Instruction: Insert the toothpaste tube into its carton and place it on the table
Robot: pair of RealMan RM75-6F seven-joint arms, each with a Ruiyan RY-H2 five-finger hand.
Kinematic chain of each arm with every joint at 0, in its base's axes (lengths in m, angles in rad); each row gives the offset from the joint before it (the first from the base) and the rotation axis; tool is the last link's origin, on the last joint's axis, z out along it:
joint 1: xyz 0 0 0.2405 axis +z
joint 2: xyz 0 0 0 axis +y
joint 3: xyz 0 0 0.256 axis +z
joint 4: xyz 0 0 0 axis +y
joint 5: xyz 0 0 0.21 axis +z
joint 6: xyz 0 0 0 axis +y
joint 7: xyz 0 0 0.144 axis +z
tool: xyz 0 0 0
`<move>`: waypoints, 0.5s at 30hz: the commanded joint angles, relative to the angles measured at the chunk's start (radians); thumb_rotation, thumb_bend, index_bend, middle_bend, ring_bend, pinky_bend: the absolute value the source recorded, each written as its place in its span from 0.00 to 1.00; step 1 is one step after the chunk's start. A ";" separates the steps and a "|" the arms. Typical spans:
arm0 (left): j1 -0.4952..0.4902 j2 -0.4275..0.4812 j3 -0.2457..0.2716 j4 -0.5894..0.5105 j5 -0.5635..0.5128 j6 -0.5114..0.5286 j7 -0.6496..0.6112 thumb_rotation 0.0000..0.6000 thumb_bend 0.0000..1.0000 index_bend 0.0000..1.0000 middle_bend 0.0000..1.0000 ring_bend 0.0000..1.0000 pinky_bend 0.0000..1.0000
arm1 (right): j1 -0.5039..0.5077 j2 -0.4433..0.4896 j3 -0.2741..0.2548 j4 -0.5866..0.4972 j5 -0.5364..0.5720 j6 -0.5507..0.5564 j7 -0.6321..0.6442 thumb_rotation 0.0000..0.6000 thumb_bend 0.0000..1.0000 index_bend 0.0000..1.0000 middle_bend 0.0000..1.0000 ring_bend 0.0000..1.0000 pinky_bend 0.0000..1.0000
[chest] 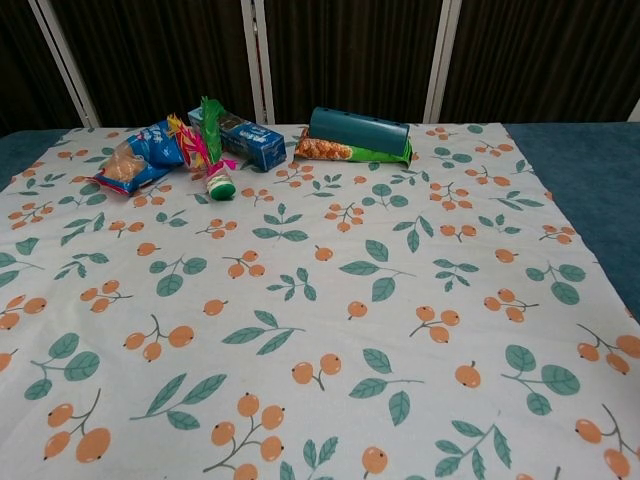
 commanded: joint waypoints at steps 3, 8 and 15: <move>0.001 0.005 -0.005 -0.001 0.003 -0.012 -0.015 1.00 0.04 0.35 0.35 0.30 0.40 | 0.039 -0.140 -0.206 0.277 -0.149 -0.125 -0.162 1.00 0.54 0.55 0.65 0.63 0.54; 0.002 0.007 -0.006 0.000 0.013 -0.018 -0.026 1.00 0.04 0.35 0.36 0.30 0.40 | 0.054 -0.189 -0.243 0.342 -0.133 -0.199 -0.258 1.00 0.54 0.55 0.65 0.63 0.54; 0.006 0.008 -0.015 0.000 0.014 -0.025 -0.039 1.00 0.04 0.35 0.36 0.30 0.40 | 0.081 -0.236 -0.237 0.328 -0.044 -0.303 -0.425 1.00 0.54 0.48 0.63 0.55 0.48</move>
